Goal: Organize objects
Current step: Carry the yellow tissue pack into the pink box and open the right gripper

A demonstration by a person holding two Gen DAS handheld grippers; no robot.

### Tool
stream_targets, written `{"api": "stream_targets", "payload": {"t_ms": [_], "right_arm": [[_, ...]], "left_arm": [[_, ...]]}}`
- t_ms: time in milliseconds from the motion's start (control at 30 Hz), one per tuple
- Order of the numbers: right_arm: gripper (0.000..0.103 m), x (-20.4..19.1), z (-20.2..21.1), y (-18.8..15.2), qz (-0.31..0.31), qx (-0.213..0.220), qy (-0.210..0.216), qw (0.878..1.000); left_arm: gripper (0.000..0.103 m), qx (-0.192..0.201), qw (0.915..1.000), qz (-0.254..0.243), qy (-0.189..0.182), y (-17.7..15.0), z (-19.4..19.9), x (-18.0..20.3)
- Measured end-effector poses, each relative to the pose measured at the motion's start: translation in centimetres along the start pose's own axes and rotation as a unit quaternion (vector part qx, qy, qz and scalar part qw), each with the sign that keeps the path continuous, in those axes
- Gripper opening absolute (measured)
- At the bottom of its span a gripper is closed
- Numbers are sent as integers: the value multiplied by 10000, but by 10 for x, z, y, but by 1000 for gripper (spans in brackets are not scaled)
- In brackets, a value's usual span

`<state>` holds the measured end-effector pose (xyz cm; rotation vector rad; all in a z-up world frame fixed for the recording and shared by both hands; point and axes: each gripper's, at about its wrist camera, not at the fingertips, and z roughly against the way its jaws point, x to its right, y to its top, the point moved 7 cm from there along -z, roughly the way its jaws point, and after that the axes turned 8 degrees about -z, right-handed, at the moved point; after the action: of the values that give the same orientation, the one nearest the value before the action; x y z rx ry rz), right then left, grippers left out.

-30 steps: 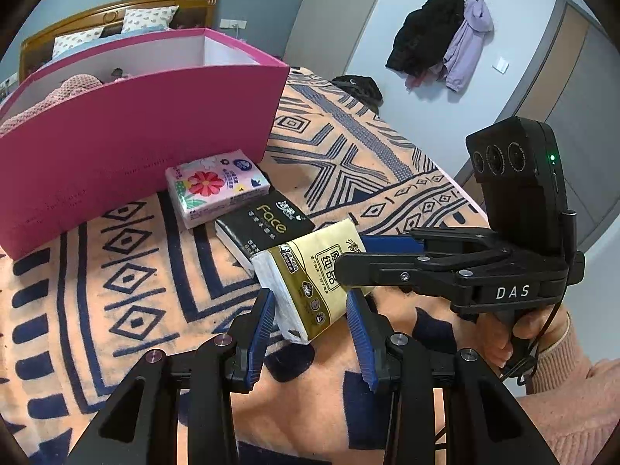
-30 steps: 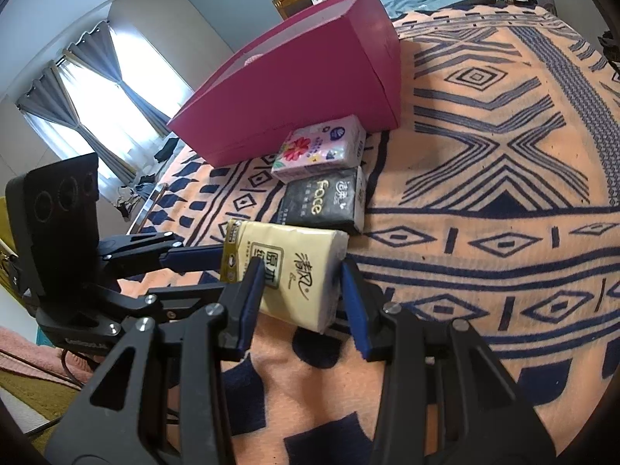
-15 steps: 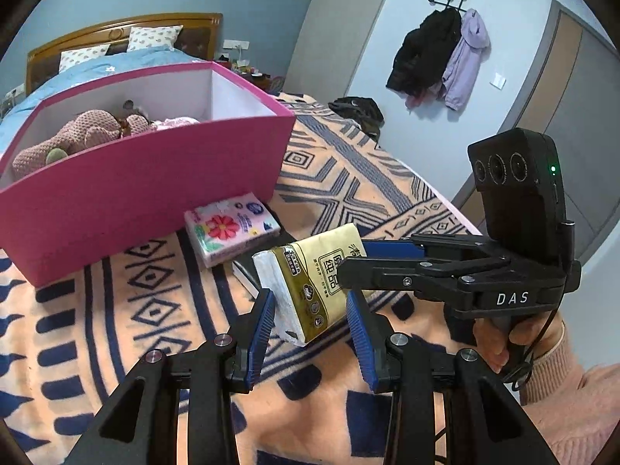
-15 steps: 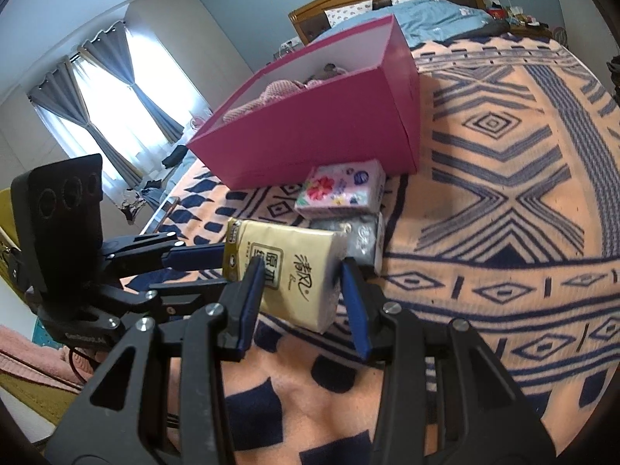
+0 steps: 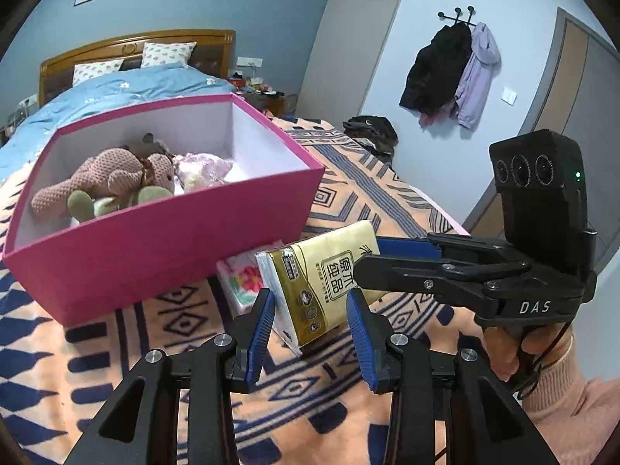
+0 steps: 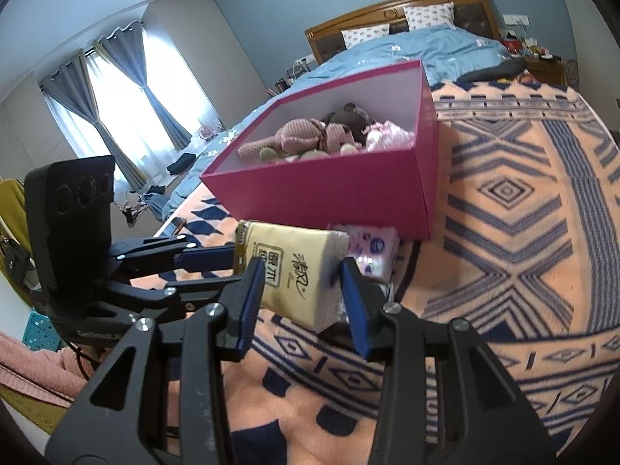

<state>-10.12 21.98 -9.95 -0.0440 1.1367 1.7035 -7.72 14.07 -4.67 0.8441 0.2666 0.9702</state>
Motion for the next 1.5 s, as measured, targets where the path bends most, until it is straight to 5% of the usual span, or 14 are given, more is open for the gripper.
{"api": "stream_targets", "payload": {"t_ms": [1500], "right_arm": [[44,-3,-19,111,301,429,13,9986]], "left_arm": [[39,179,9995,6,257,89,-6,-58]]}}
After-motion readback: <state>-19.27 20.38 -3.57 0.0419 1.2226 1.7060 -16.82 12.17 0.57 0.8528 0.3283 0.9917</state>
